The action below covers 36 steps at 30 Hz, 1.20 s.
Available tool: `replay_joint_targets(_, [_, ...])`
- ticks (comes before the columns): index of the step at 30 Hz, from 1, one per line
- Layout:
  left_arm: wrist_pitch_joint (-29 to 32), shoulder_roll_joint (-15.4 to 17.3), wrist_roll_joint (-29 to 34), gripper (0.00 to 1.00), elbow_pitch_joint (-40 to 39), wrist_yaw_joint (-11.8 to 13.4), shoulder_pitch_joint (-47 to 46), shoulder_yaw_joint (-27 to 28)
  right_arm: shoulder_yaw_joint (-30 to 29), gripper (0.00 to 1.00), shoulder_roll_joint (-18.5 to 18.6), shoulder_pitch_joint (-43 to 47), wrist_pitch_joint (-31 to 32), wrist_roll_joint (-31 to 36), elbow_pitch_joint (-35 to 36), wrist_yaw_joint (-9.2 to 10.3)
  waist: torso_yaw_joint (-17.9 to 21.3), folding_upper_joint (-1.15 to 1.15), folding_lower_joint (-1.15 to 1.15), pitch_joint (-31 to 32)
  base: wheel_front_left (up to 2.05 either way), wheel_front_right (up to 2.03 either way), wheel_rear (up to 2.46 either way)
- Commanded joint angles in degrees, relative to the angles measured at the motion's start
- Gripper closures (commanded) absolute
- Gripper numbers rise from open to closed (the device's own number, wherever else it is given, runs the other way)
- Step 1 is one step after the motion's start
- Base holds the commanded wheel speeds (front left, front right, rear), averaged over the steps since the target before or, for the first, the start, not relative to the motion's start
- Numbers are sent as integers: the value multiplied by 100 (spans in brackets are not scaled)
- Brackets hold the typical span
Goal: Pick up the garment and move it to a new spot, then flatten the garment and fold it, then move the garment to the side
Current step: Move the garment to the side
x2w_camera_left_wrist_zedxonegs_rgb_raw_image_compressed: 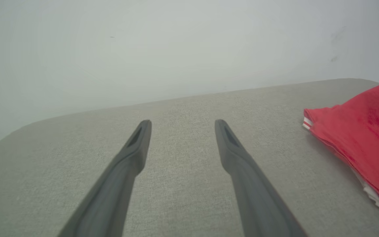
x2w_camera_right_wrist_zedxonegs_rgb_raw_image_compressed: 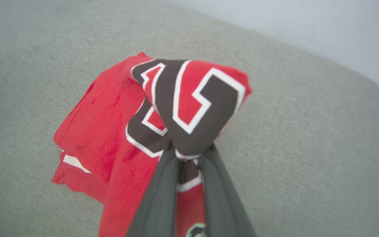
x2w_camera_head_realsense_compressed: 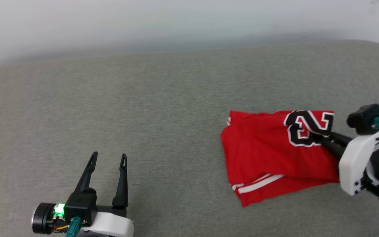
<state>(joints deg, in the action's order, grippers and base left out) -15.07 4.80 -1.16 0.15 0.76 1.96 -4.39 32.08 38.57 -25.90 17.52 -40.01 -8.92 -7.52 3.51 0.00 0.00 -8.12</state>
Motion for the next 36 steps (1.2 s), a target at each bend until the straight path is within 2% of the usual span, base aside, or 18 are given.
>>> replay_joint_targets(1, [-12,28,55,0,-89,21,-116,32,-219,100,161,-68,2,15,68,7,472,0,0,-218,0,0,0])
replay_joint_targets(5, [-12,92,83,0,-168,-5,-258,36,-487,100,341,-136,53,99,43,7,720,0,0,-430,0,0,0])
replay_joint_targets(10, [-12,161,131,0,-271,-34,-436,5,-751,100,525,-269,194,187,-239,8,820,0,0,-697,0,0,0])
replay_joint_targets(17, [-12,223,157,0,-419,-97,-726,-127,-1202,100,819,-597,268,491,-1079,7,617,0,0,-1108,0,0,0])
replay_joint_targets(27, [-12,257,156,0,-558,-115,-1020,-239,-1842,100,1002,-1137,114,971,-2240,8,279,0,0,-1700,0,0,0])
replay_joint_targets(31, [-12,288,159,0,-643,-119,-1163,-293,-2323,100,1189,-1422,48,1316,-2879,8,131,0,0,-1948,0,0,0])
replay_joint_targets(36, [-12,307,158,0,-699,-83,-1201,-316,-2757,100,1108,-1591,-68,1602,-3369,8,89,0,0,-2034,0,0,0])
